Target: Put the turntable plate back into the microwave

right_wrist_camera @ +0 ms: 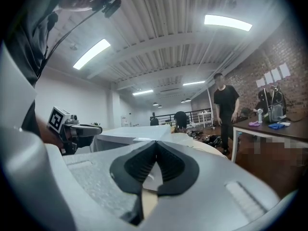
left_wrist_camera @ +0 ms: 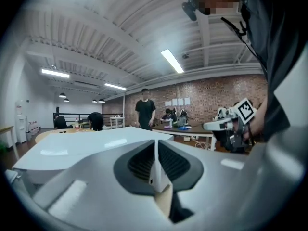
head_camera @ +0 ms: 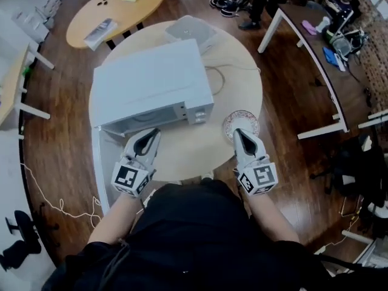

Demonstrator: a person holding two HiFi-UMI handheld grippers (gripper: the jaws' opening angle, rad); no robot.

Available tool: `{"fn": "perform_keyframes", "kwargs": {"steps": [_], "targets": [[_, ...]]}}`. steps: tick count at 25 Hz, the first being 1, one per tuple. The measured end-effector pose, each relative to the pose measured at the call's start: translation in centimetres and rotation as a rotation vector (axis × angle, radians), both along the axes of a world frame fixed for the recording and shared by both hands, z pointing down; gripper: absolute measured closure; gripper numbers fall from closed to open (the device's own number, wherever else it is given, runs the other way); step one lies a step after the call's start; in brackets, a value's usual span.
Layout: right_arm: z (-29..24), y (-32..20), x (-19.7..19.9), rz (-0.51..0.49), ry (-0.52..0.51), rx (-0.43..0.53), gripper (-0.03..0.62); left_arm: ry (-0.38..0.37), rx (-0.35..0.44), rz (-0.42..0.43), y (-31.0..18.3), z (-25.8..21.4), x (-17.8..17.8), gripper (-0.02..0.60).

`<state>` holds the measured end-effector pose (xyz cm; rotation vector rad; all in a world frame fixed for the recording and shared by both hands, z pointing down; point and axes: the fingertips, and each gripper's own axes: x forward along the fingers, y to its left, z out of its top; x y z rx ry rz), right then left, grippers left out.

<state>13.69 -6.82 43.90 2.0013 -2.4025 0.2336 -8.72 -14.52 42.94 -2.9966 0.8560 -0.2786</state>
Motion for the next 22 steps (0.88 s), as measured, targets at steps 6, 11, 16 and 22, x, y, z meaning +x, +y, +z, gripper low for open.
{"fn": "perform_keyframes", "kwargs": {"steps": [6,11,16,22], "targets": [[0.5,2.2,3.7,0.104,0.007,-0.029,0.594,0.035,-0.013,0.117,-0.1,-0.9,5.9,0.551],[1.9,4.1,6.6,0.149,-0.016,-0.047,0.594,0.024,-0.009,0.219,1.0,-1.0,11.2,0.53],[3.0,5.7,8.5,0.203,-0.031,-0.059,0.594,0.03,-0.024,0.303,2.4,-1.7,15.8,0.525],[5.2,9.3,10.6,0.285,-0.065,-0.114,0.58,0.016,-0.064,0.415,5.3,-1.0,19.9,0.494]]}}
